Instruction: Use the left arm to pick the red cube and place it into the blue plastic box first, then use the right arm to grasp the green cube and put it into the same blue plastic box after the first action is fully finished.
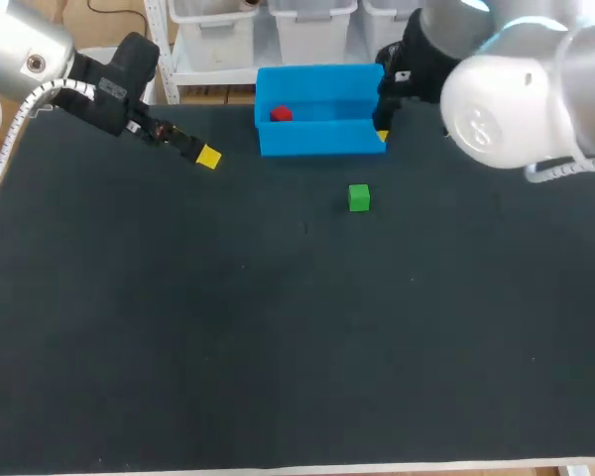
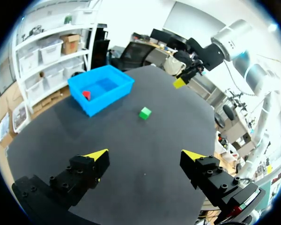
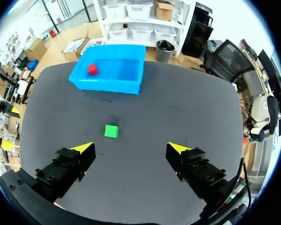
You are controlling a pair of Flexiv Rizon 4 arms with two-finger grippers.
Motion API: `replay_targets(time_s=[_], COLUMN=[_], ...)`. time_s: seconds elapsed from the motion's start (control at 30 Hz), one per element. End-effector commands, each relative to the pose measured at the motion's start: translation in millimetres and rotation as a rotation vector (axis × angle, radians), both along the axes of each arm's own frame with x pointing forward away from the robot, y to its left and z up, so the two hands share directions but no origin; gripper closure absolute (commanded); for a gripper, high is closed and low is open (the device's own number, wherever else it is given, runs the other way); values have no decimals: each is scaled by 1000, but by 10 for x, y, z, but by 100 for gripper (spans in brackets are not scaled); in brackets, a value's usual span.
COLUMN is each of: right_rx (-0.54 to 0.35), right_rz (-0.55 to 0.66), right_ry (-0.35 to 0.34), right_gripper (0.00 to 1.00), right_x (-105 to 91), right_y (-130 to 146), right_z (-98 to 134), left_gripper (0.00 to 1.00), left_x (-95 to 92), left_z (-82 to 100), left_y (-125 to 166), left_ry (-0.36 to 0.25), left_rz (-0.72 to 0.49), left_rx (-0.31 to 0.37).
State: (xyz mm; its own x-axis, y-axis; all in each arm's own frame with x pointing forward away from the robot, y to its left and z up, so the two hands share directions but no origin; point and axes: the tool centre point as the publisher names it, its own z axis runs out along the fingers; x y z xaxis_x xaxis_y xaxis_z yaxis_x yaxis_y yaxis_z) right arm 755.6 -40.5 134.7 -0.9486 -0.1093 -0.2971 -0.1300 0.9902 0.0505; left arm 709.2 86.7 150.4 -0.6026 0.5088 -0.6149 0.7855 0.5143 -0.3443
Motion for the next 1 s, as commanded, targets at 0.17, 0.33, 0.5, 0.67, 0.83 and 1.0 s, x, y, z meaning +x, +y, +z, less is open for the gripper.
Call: replay_targets(time_s=[0.17,0.33,0.5,0.67,0.83,1.0], right_rx=[-91,-73,-55,-67,-67,-58], right_rz=[-25,-65,-92,-86,-82,-84], right_ry=[75,97,110,131,133,127], right_gripper=[0,0,0,0,0,0], right_x=[131,165,228,257,278,308], right_y=[162,210,286,386,447,483], right_z=[-42,-64,-76,-94,-116,-96], left_gripper=[0,0,0,0,0,0], left_x=[-4,-4,-4,-4,-4,-4], left_z=[-10,-10,-10,-10,-10,-10], left_y=[10,10,10,10,10,10], left_ry=[-4,-4,-4,-4,-4,-4], left_rz=[-2,-2,-2,-2,-2,-2], left_rx=[-5,-5,-5,-5,-5,-5])
